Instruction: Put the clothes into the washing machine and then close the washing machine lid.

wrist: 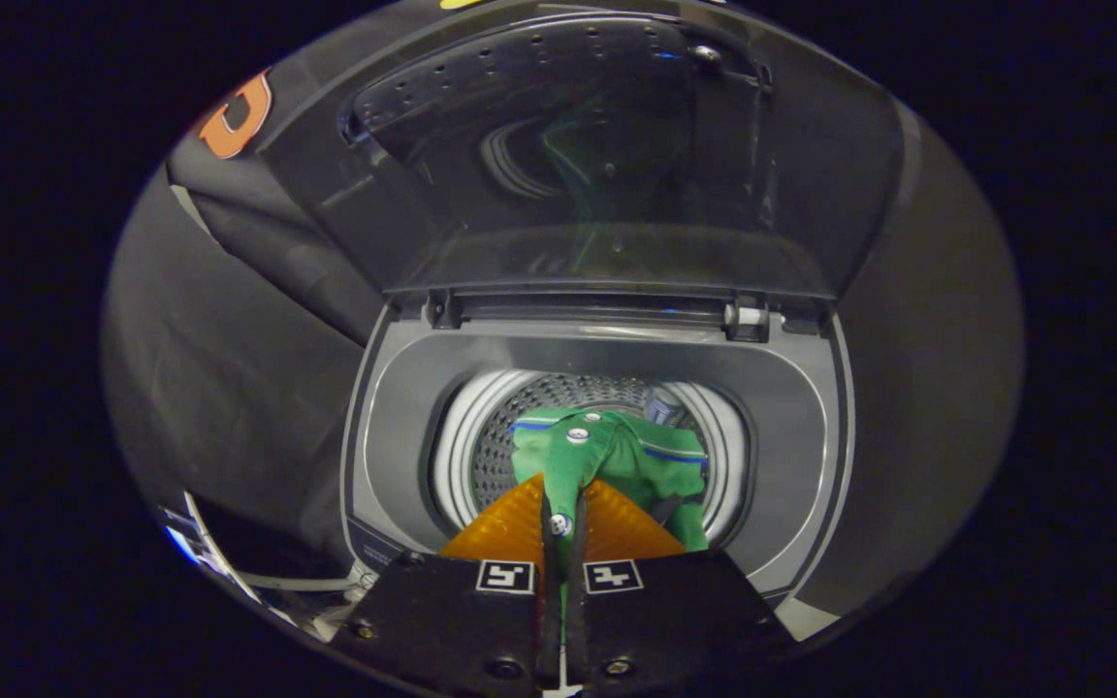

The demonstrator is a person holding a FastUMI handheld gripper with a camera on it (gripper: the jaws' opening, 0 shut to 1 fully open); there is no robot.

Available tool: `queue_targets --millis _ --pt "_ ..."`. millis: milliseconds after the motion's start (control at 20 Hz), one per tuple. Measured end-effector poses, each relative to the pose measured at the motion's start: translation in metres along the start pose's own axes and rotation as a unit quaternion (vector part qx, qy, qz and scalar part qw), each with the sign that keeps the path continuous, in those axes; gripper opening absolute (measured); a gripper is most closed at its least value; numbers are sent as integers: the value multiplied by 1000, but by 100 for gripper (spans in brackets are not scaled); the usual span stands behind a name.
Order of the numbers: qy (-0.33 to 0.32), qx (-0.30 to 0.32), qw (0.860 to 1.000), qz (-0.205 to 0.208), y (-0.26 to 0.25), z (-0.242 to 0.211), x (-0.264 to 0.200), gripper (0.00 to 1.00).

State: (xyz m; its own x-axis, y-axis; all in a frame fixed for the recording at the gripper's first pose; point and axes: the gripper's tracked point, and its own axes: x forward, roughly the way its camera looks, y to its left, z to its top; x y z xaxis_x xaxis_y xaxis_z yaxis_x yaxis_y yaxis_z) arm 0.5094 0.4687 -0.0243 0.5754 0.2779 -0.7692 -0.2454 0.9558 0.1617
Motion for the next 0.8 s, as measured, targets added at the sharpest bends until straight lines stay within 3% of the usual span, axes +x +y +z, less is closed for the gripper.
queue_targets --millis 300,400,700,800 --pt "1 10 1000 -13 -7 -1 0 11" --pt "1 5 1000 -20 -11 -4 1 18" --pt "-23 1 999 -25 -14 -3 -4 90" --pt "-25 1 999 -27 -16 -4 -8 89"
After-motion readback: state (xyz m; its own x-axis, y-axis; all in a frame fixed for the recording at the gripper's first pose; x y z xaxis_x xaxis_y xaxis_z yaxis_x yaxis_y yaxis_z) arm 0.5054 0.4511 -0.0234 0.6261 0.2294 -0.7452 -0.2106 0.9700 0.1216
